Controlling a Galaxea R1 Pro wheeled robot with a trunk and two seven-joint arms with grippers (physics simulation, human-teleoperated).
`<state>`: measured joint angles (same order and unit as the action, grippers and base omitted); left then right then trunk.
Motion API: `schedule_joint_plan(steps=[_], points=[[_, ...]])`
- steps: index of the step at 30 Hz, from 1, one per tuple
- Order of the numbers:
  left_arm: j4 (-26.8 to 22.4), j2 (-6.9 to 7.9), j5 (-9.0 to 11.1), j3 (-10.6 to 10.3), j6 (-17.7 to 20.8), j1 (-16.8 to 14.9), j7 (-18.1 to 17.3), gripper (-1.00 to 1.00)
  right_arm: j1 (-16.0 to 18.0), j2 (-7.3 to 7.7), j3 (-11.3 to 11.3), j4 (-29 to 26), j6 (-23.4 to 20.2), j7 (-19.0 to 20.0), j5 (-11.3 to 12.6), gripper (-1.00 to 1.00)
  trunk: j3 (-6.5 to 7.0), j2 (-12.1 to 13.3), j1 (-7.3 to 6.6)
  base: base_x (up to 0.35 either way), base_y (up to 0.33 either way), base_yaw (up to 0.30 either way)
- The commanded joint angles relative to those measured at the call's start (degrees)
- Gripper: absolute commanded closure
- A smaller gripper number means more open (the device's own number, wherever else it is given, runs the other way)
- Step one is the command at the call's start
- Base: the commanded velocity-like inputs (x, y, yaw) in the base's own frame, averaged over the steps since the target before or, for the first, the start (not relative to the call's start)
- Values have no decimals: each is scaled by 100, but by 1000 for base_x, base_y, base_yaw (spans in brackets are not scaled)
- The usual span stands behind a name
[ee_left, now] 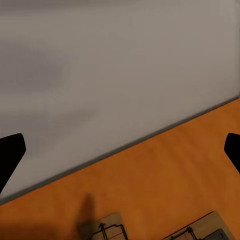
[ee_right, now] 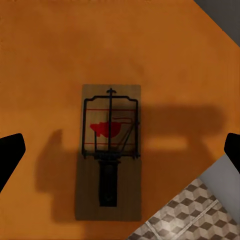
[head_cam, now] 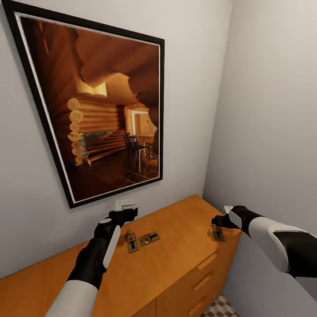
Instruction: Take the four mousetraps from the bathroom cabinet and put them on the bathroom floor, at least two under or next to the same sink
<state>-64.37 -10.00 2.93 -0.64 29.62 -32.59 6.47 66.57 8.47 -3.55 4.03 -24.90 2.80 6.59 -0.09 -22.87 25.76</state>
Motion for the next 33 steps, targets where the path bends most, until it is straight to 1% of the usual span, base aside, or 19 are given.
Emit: schedule_joint_plan(steps=[1,33], points=[[-6,0,32,-7,26,-1,38,-100,5,0,-41,10,-6,19,57,-100,-3,-5,3,0,0,0],[-6,0,32,-7,26,-1,38,-100,5,-3,-41,10,-38,70,52,-100,-3,-5,3,0,1,0]])
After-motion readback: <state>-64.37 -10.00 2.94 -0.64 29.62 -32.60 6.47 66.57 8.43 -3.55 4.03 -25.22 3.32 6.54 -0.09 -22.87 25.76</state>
